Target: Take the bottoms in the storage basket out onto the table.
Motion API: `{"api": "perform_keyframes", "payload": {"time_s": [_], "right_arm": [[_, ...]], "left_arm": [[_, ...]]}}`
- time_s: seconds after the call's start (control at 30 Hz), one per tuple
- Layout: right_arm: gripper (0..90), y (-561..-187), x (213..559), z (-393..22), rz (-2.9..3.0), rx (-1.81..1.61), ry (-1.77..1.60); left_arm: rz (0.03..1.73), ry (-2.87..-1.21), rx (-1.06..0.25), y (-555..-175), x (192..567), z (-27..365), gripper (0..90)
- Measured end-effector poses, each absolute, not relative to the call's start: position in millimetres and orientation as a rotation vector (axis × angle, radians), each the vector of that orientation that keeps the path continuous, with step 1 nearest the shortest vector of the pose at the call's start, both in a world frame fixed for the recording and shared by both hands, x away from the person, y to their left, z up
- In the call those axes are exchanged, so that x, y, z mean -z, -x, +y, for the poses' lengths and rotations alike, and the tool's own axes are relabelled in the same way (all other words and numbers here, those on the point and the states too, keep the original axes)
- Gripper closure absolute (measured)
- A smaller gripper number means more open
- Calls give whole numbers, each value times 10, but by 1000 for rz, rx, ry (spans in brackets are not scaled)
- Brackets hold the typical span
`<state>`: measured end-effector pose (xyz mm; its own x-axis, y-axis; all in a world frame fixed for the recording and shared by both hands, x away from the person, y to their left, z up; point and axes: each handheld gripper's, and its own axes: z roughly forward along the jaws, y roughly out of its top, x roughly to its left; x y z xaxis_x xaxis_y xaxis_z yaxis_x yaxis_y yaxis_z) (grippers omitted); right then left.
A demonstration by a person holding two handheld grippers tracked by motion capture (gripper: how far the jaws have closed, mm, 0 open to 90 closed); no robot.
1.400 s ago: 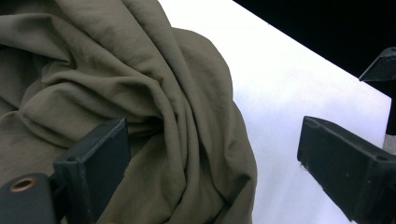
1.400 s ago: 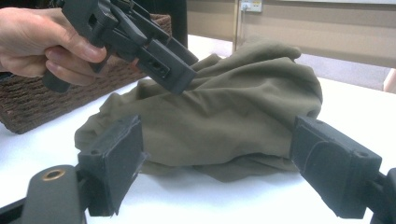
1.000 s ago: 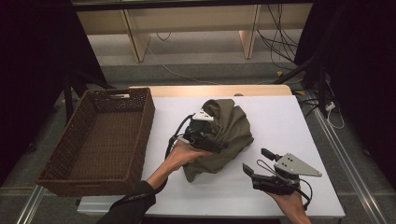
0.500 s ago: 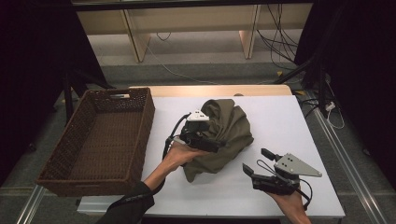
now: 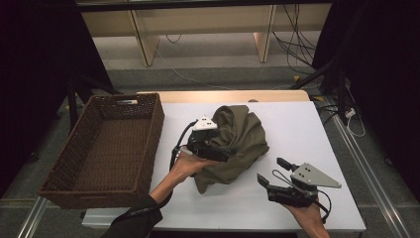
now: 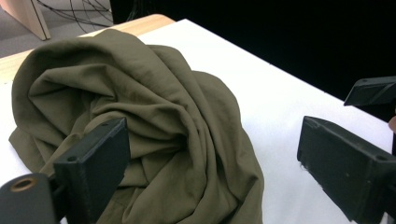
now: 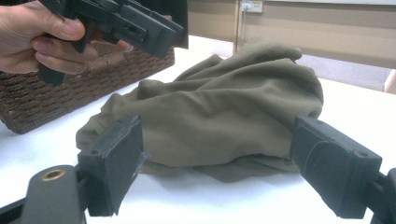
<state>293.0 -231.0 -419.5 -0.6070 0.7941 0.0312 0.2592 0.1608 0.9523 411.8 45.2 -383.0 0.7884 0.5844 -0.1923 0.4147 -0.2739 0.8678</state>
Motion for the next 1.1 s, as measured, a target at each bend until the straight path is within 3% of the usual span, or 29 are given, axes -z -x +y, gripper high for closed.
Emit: {"api": "perform_keyframes", "payload": {"time_s": [1.1], "right_arm": [[185,-2929,4196,-2308,1958,-1459,-995]], "left_arm": [[719,-1779,-246,-3989,3814,669,95]]}}
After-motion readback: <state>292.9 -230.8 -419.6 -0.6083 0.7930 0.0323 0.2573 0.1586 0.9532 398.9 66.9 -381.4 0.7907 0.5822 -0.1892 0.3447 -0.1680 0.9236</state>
